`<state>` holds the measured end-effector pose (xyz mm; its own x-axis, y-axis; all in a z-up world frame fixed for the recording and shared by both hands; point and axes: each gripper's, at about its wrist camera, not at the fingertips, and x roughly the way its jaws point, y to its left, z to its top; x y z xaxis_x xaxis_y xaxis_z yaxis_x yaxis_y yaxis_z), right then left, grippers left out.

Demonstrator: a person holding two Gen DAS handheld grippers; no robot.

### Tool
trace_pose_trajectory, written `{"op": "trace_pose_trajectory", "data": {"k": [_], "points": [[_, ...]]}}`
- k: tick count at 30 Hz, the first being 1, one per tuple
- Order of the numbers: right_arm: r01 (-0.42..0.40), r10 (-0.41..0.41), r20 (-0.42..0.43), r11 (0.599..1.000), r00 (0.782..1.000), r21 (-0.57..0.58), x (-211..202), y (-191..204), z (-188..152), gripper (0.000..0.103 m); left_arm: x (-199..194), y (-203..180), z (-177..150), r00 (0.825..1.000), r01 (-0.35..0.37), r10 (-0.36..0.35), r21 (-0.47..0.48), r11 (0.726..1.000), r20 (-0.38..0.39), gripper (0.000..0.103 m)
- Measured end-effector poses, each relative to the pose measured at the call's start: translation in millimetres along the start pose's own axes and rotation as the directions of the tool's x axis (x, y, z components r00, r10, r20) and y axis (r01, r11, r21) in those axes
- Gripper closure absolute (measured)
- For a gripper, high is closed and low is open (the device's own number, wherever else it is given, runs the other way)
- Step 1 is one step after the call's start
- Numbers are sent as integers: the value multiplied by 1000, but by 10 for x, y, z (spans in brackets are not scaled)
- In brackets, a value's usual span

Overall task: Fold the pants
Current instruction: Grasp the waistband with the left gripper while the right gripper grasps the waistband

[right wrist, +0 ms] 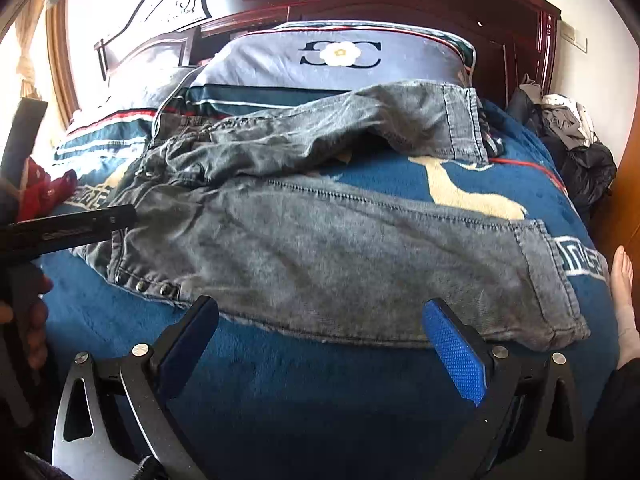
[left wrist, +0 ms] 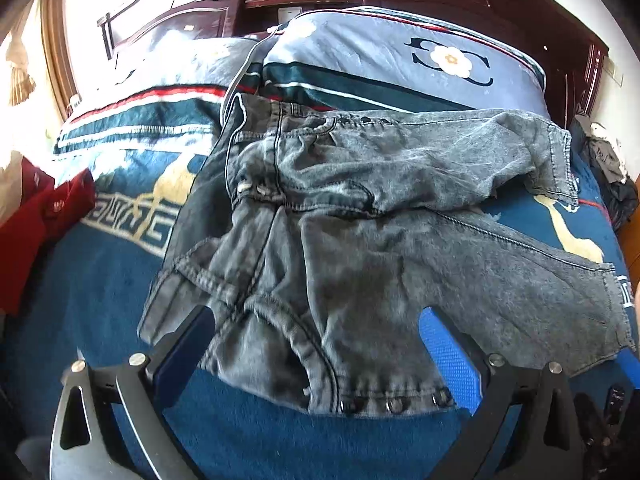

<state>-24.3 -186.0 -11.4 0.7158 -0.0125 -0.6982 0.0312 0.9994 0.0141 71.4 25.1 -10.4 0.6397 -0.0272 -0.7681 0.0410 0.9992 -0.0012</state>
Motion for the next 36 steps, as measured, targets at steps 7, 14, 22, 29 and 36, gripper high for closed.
{"op": "trace_pose_trajectory", "data": {"k": [7,14,22,29,36], "points": [[-22,21,-21,1000,1000,-17,94,-38,219,0,53,48,245,999,-25,25,27,999,23,0],[-23,23,-6,999,1000,-40,243,-79,606,0,166,137,464,999,-26,26,13,1000,32,0],[-17,17,4,997,1000,-77,582,-124,1093,0,460,267,782,999,-35,34,25,999,20,0],[9,-6,19,991,1000,-134,984,-129,1583,0,801,609,1257,998,-68,69,-27,997,9,0],[26,-23,21,993,1000,-119,1403,-223,1996,0,1225,840,1632,997,-66,64,-62,996,-38,0]]}}
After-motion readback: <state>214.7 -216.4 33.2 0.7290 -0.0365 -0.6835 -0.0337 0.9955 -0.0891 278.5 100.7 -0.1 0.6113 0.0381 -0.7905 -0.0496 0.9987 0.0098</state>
